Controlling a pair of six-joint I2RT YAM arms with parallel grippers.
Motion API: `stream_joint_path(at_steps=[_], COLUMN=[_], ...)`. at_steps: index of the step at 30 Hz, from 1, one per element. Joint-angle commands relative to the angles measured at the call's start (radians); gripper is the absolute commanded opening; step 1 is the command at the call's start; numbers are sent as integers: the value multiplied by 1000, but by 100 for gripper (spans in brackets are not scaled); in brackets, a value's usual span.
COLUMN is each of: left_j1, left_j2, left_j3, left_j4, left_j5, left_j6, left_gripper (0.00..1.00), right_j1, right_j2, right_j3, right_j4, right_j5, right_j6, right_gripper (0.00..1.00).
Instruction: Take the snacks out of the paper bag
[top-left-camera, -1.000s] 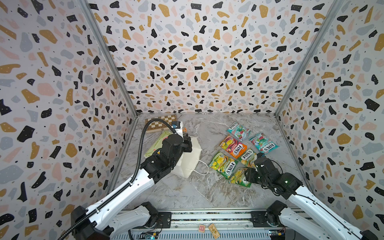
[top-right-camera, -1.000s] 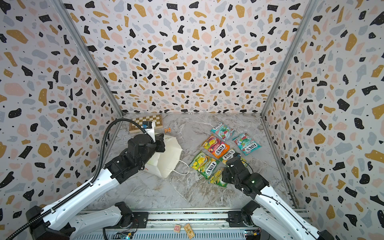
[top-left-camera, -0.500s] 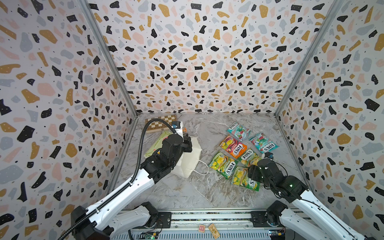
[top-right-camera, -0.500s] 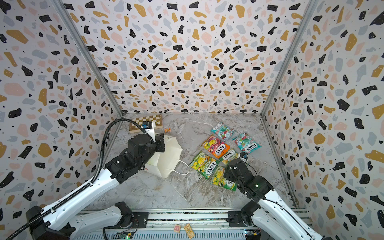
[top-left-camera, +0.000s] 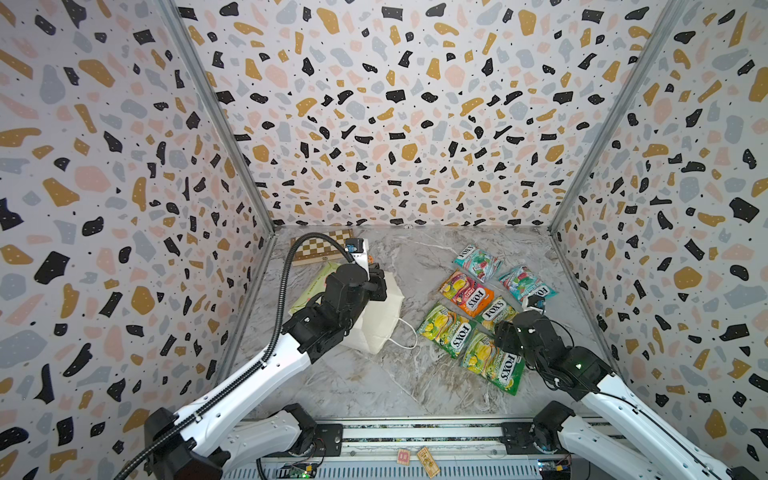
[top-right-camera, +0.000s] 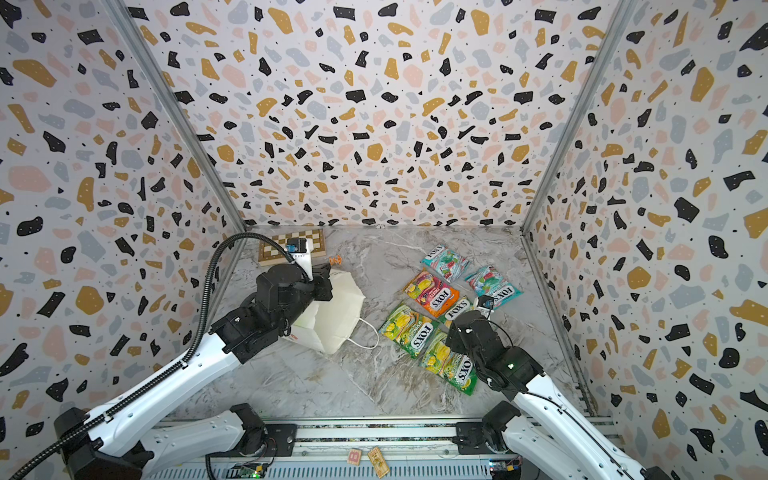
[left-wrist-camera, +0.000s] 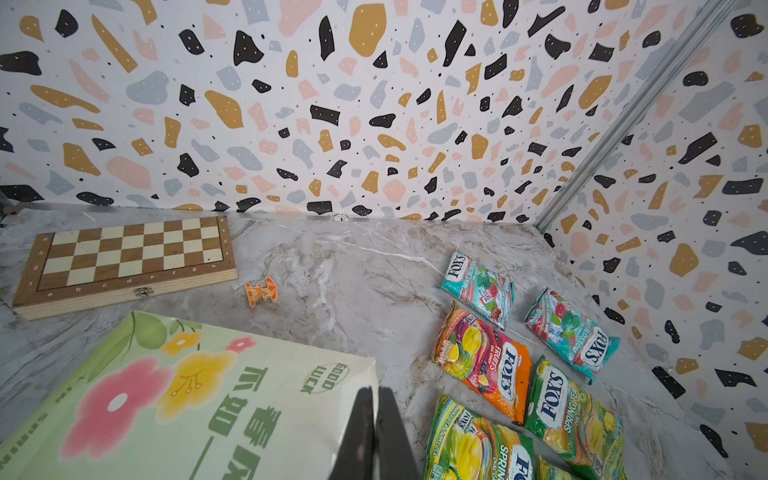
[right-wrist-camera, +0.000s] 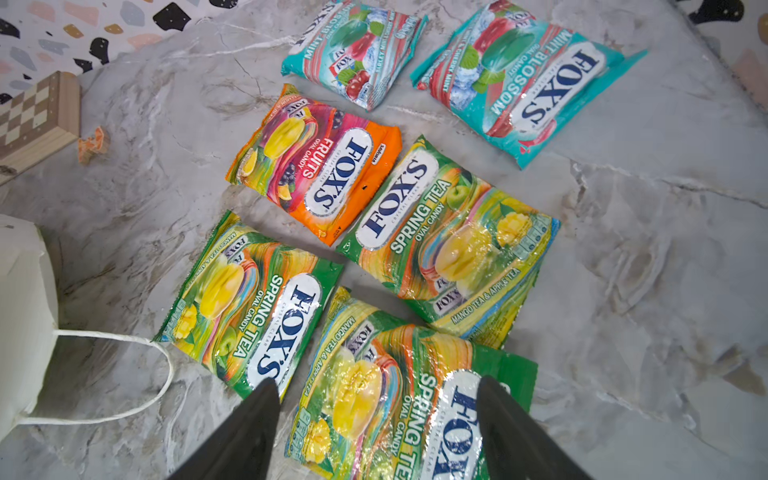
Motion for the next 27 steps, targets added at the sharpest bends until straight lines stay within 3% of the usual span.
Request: stream_joint_path(at_steps=[1,17,27], left_j1=[-2,-1,15], left_j2=[9,188,263], left_j3=[71,259,243], left_j4=[76,265,386], left_j5=[31,326,387], left_j6=[17,-88,-219], left_gripper=[0,0,0], right_j1=[5,5,4], right_j2=[2,37,1], right_j3=[12,-16,-3], right_j4=[73,135,103], right_j5=[-21,-86,-30], right_j6=[-67,-101,-101], right_gripper=[77,77,77])
